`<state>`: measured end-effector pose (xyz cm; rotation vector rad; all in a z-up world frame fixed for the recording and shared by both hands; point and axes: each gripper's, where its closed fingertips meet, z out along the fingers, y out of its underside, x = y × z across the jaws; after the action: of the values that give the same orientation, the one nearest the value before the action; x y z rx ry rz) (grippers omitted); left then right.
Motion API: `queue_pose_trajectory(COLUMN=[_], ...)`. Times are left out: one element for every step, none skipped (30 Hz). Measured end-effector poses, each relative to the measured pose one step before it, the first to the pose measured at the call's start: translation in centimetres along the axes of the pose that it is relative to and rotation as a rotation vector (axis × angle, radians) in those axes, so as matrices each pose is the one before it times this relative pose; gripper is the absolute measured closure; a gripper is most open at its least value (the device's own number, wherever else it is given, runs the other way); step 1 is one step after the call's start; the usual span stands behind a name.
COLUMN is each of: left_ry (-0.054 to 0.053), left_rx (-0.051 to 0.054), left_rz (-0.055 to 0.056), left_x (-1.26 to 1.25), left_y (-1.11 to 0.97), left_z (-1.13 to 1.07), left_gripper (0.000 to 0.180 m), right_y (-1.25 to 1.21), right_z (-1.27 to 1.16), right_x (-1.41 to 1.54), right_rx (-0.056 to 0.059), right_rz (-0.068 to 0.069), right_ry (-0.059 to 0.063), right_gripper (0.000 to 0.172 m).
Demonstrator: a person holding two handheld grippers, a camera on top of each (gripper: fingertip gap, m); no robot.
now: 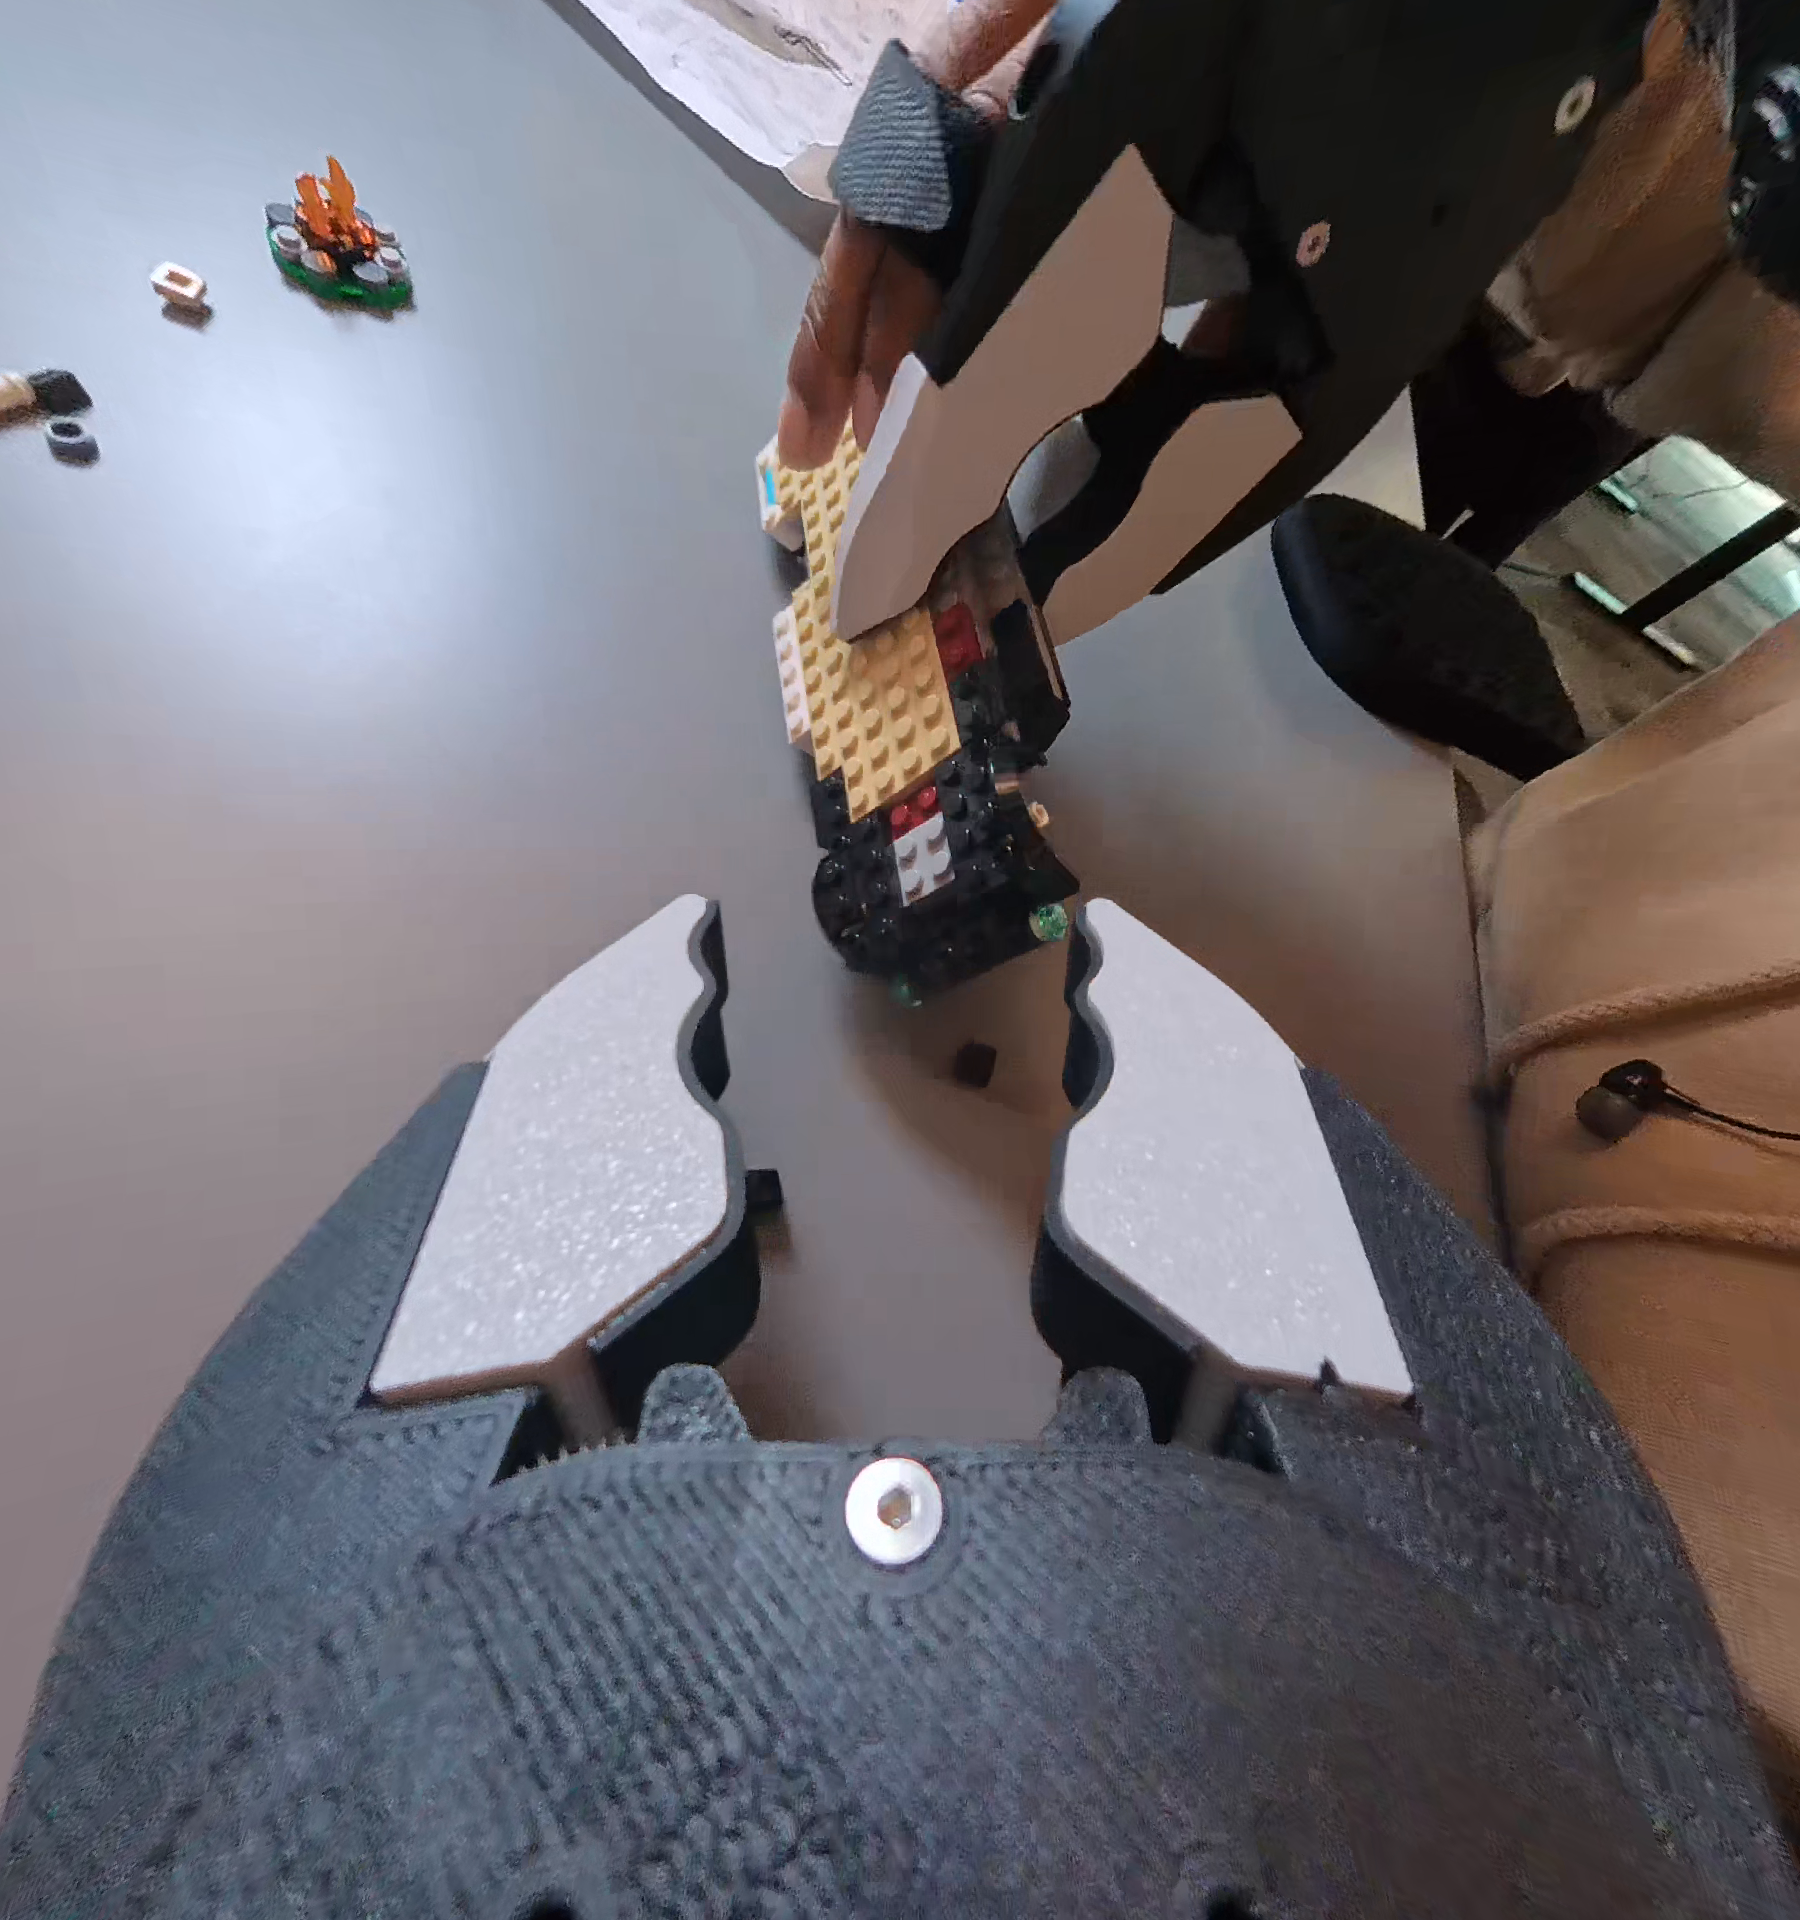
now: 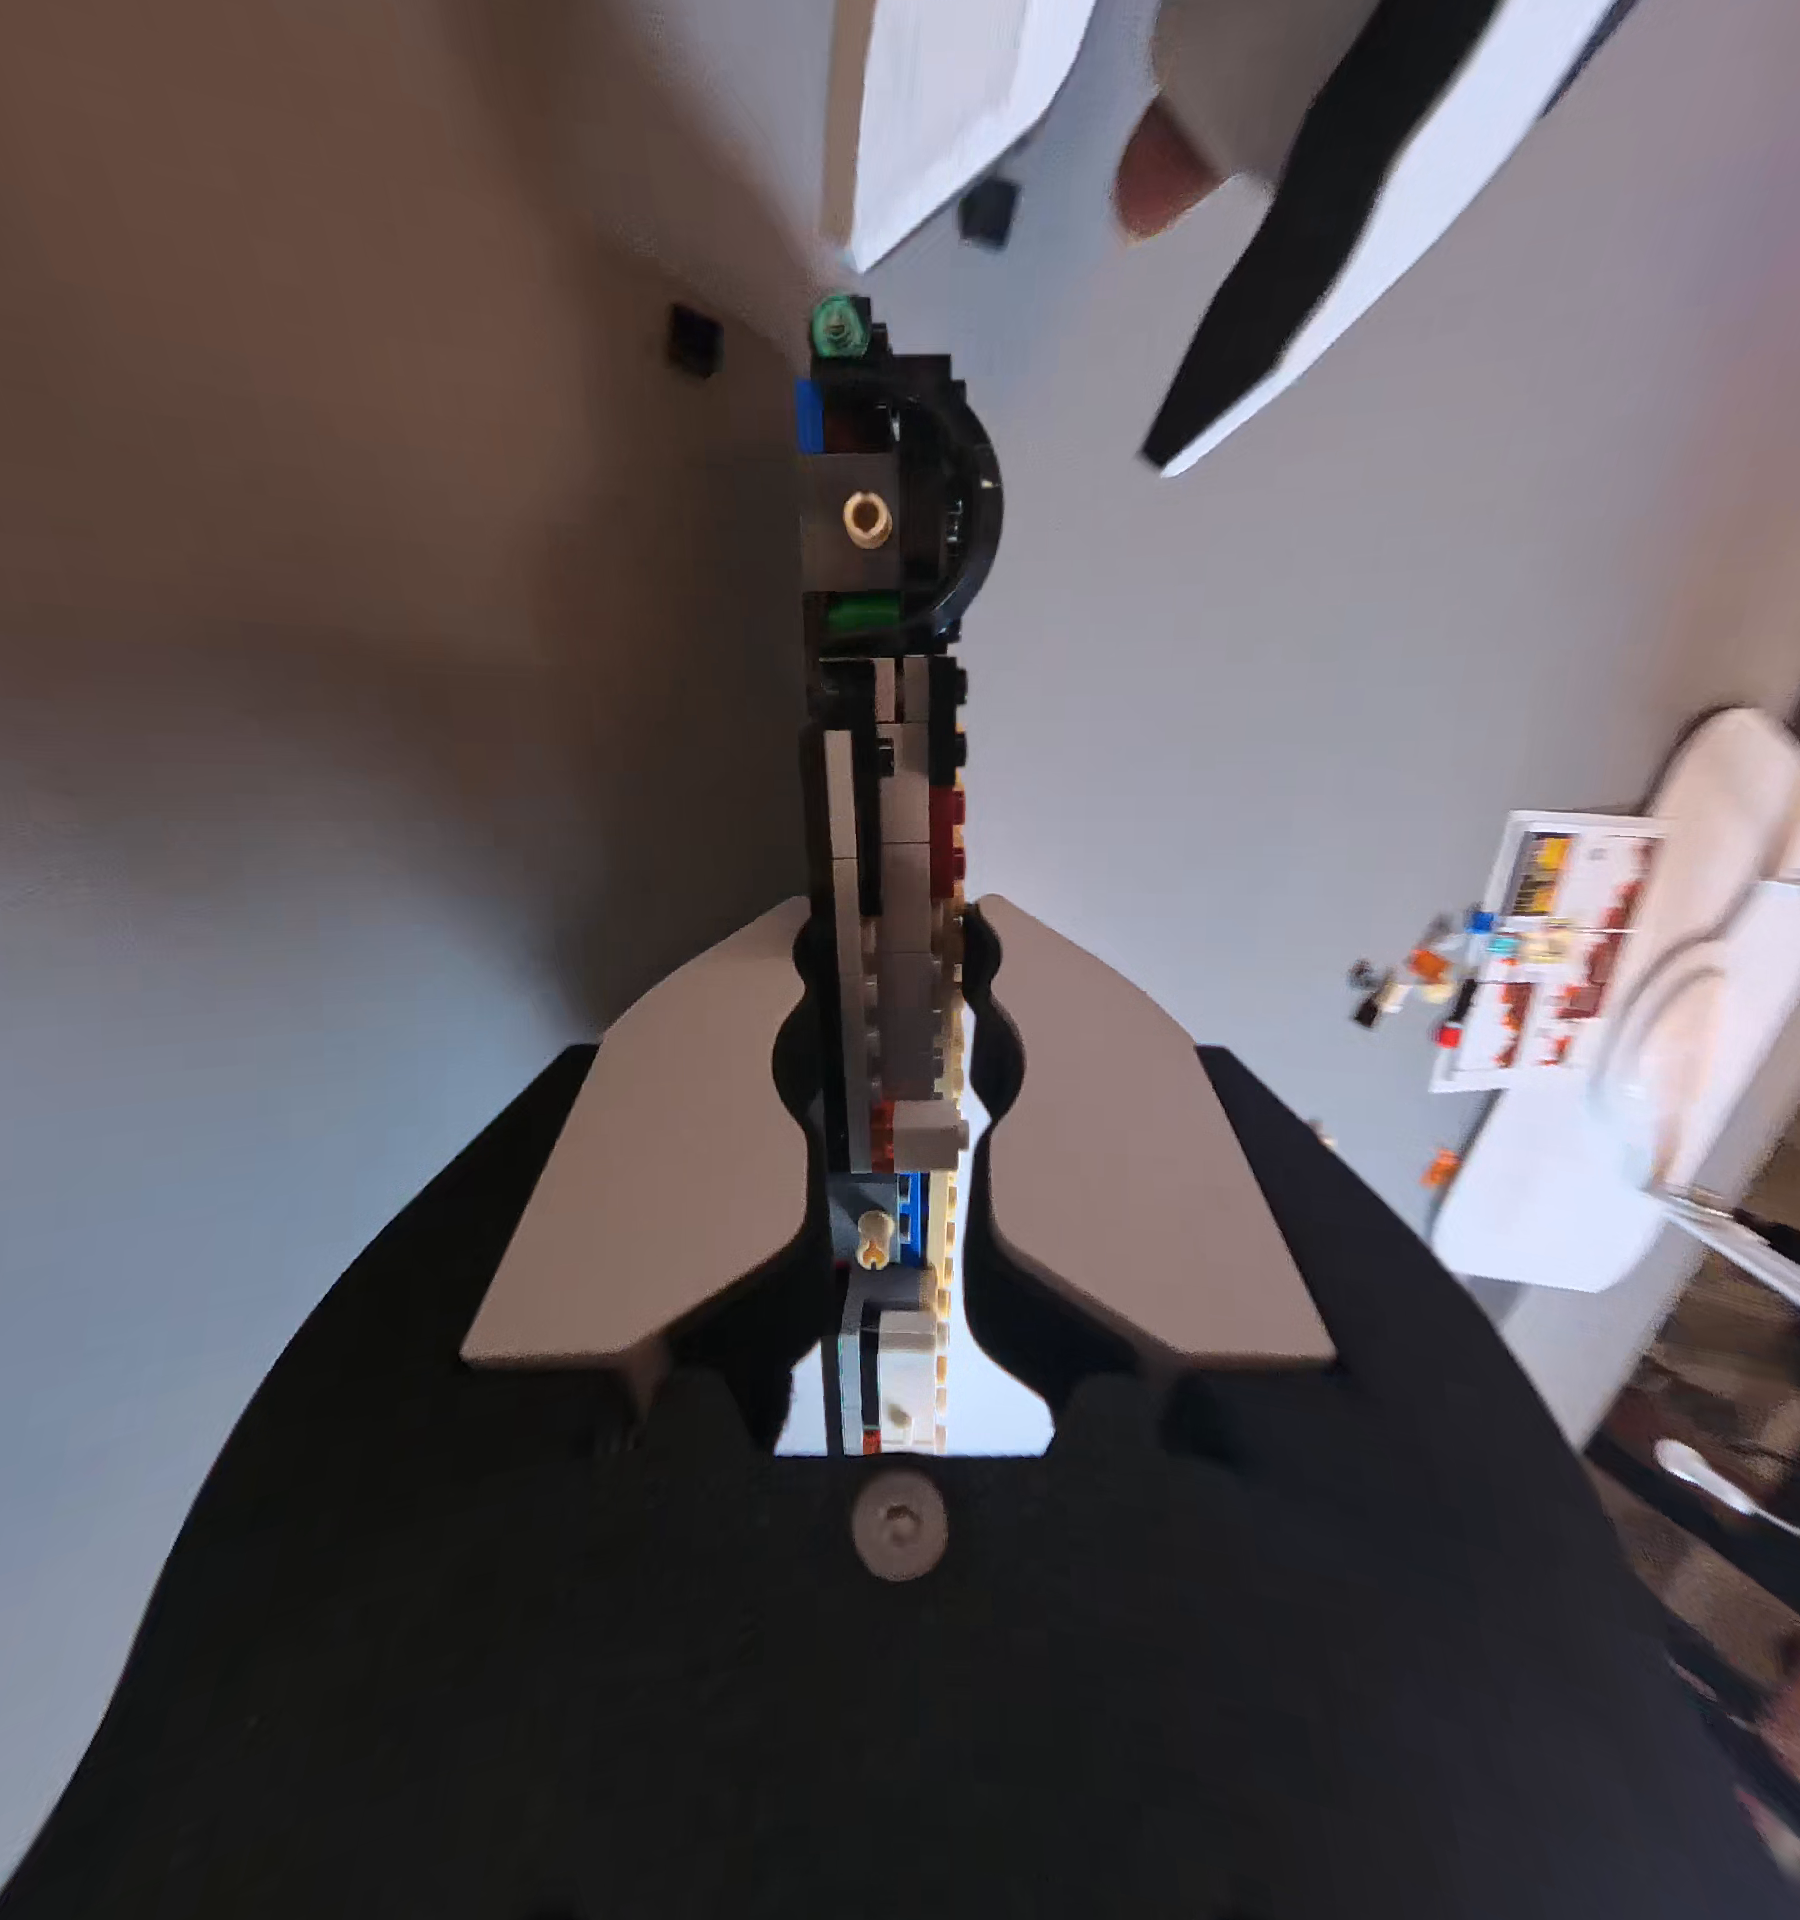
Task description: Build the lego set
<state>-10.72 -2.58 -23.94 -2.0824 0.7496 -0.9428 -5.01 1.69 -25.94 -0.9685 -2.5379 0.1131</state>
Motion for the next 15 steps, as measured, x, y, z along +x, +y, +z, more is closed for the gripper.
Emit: queue_pose_trajectory(left_ry=[-0.0091,-0.0102,-0.0119,-0.0112,-0.0116,-0.0109,-0.0072,-0.0036,-0.0032,0.0004,0.0048,0.0060,0.0036,0.0015,0.0022], left_rx=[-0.0012,-0.0014,-0.0033,-0.0042,-0.0029,-0.0013,-0.0012,-0.0031,-0.0016,-0.0024,-0.0070,-0.0075,-0.0080,-0.0071,-0.0085], left_rz=[0.0225,0.0201,0.0148,0.0100,0.0091,0.0082,0.0023,0.0003,0.0027,0.0012,0.0008,0.0055,0.0108,0.0121,0.0100], left_x=[0.026,-0.045,-0.105,-0.133,-0.153,-0.168,-0.137,-0.104,-0.089,-0.022,0.090,0.167,0.173,0.159,0.153], left_y=[-0.021,0.015,0.043,0.074,0.087,0.083,0.101,0.133,0.132,0.134,0.177,0.153,0.144,0.114,0.119], left_z=[-0.108,-0.088,-0.085,-0.073,-0.065,-0.039,-0.024,0.015,0.051,0.102,0.141,0.157,0.157,0.141,0.111], left_gripper=[0.118,0.120,0.121,0.122,0.122,0.123,0.124,0.125,0.125,0.126,0.126,0.126,0.126,0.126,0.126], right_y=[0.177,0.162,0.220,0.183,0.126,0.047,0.036,0.086,0.076,0.045,0.033,0.023,0.007,0.002,-0.026], right_z=[-0.042,-0.062,-0.081,-0.063,-0.019,0.021,0.009,-0.012,0.013,0.036,0.040,0.018,-0.003,-0.011,-0.025], right_x=[-0.316,-0.172,-0.216,-0.188,-0.023,0.080,0.019,-0.005,0.051,0.103,0.093,0.047,-0.010,-0.015,-0.025], right_rx=[-0.0163,-0.0156,-0.0193,-0.0178,-0.0132,-0.0053,-0.0053,-0.0106,-0.0109,-0.0082,-0.0074,-0.0063,-0.0047,-0.0028,-0.0003], right_rz=[0.0096,0.0016,-0.0031,-0.0043,-0.0059,-0.0087,-0.0114,-0.0104,-0.0098,-0.0096,-0.0072,-0.0039,-0.0012,0.0005,0.0020], right_ry=[-0.0517,-0.0399,-0.0416,-0.0384,-0.0254,-0.0146,-0.0161,-0.0158,-0.0090,-0.0021,-0.0005,-0.0030,-0.0056,-0.0056,-0.0051], right_gripper=[0.148,0.148,0.148,0.148,0.148,0.148,0.148,0.148,0.148,0.148,0.148,0.148,0.148,0.148,0.148])
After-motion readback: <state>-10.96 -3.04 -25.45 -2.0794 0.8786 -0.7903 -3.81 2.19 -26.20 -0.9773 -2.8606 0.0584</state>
